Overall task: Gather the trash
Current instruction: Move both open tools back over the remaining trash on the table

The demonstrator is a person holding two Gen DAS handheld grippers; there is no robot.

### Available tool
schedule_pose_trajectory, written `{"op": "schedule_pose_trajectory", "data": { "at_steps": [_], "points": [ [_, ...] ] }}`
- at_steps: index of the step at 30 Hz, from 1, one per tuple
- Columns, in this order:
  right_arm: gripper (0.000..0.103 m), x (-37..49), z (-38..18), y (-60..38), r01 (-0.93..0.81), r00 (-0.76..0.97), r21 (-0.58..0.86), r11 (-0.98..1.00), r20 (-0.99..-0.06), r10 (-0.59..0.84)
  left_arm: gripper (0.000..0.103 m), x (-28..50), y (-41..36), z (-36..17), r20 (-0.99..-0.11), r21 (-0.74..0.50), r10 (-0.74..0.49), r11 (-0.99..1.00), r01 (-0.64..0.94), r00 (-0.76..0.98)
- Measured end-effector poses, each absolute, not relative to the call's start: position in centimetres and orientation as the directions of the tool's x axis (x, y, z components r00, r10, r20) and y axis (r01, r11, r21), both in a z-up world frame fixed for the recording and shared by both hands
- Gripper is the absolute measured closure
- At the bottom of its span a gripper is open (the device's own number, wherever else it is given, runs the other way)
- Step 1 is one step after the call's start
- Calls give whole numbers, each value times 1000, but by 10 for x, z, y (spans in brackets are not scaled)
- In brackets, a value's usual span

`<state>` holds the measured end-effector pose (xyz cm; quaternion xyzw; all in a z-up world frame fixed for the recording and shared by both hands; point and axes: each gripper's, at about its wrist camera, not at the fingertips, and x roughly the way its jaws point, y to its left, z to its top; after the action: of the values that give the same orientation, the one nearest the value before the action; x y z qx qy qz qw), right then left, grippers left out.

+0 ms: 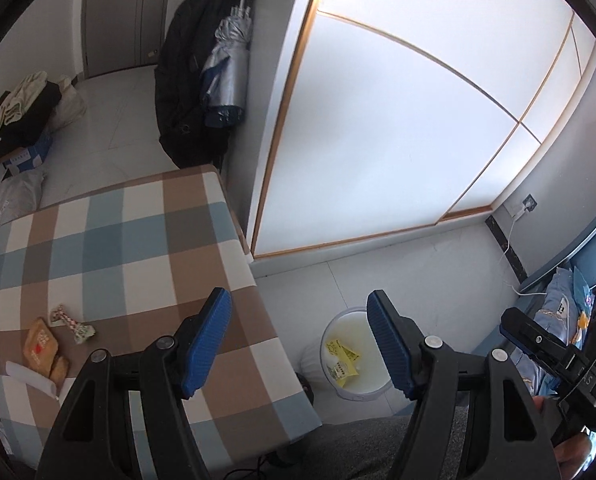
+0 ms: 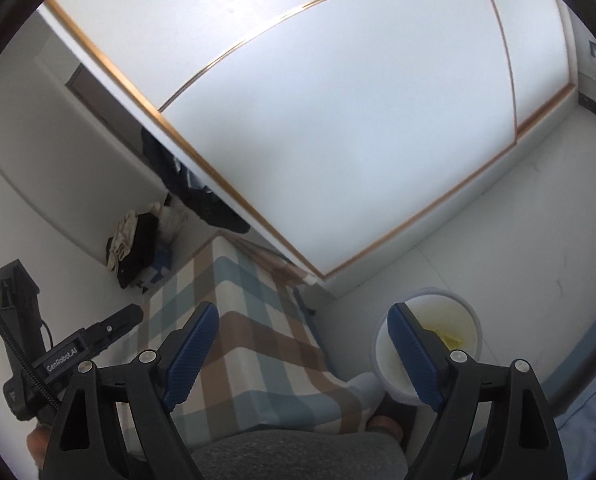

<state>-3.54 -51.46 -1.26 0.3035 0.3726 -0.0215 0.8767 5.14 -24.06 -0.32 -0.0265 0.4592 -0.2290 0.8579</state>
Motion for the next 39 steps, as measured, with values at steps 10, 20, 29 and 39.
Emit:
{"op": "schedule_pose_trajectory", "data": {
  "at_steps": [10, 20, 29, 39],
  "points": [
    [16, 0, 20, -416, 86, 718, 480, 873, -637, 279, 25, 52, -139, 18, -723, -245, -347, 937, 248, 597],
    [16, 36, 27, -326, -116, 674, 399, 910, -641, 367, 25, 61, -47, 3, -745, -214, -213, 974, 76, 632],
    [16, 72, 24, -256, -268, 635, 337, 902, -642, 429, 25, 62, 16, -18, -763, -215, -163, 977, -8, 625],
    [16, 110, -12, -179, -462, 533, 165, 872, -734, 421, 25, 68, 67, -42, -775, -317, -181, 940, -124, 605]
  ]
}}
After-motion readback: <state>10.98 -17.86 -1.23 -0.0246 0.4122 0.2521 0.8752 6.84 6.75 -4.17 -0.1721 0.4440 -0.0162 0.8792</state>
